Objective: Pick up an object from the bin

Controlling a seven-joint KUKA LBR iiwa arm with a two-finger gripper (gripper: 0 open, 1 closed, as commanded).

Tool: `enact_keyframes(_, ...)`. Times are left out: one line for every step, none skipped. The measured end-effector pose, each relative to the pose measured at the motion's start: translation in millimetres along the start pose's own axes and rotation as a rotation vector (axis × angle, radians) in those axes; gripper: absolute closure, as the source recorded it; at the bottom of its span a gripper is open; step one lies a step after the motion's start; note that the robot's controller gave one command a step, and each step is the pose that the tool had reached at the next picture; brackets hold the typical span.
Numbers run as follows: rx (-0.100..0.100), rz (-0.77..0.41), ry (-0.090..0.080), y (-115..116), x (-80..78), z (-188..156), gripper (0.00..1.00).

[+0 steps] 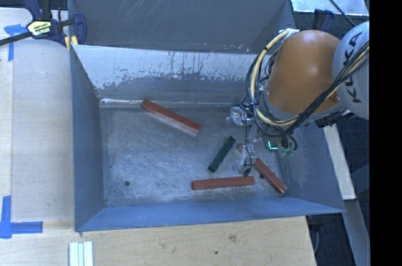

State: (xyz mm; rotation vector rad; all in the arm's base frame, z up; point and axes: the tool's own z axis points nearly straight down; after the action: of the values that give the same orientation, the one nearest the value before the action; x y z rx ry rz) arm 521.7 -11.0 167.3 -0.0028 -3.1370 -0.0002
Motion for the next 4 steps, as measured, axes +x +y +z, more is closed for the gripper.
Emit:
enact_keyframes(0.003, -0.088, -0.016, -19, 1.7, -78, 0.0)
enact_keyframes(-0.001, -0.226, 0.001, 12, -11.8, 77, 0.0)
enact_keyframes(0.001, -0.198, -0.003, -19, 20.3, 95, 0.0)
enact_keyframes(0.001, -0.203, -0.008, -17, 17.3, 91, 1.0)
